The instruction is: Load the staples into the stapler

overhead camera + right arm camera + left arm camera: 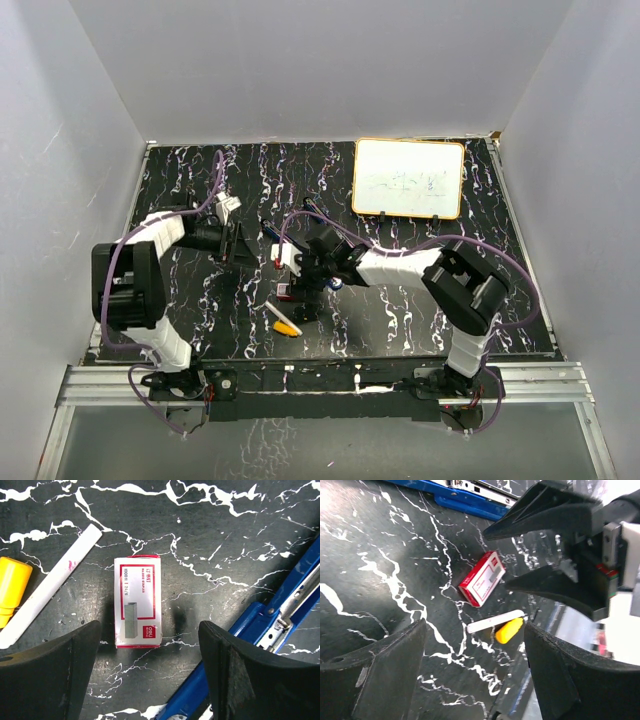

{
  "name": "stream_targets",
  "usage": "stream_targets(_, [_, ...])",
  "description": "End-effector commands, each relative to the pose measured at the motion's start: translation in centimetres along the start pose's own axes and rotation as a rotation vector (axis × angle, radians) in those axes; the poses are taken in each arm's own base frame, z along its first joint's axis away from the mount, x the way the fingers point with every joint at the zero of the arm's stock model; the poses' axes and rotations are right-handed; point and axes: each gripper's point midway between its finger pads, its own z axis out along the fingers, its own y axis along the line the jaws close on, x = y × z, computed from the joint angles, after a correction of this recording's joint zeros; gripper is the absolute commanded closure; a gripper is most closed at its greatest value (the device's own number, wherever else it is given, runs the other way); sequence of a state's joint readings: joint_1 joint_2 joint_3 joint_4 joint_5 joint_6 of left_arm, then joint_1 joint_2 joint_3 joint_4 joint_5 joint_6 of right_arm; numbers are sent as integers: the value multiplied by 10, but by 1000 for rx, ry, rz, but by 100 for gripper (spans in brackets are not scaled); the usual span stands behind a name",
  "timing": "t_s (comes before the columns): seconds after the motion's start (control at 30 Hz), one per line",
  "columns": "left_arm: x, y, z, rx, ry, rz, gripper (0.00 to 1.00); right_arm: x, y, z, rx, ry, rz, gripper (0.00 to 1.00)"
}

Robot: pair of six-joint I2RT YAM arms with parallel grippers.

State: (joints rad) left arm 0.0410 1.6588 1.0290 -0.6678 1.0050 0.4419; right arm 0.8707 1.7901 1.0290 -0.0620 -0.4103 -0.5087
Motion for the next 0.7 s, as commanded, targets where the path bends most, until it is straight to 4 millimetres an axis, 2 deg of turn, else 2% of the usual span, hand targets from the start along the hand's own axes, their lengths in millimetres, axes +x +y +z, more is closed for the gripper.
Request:
stream_targets(0.0, [-4,-21,5,177,-31,-201,25,-23,-13,9,46,-49,-54,20])
stream_targets(0.17, [18,-20,17,250,1,-335,30,-18,-13,14,54,-45,-41,26])
stream_targets(0.43, [35,-18,33,208,6,-367,36,-4,-8,21,76,-26,6,41])
stream_targets(0.67, [35,-9,48,154,-12,-381,39,-1,-4,22,96,-27,52,49])
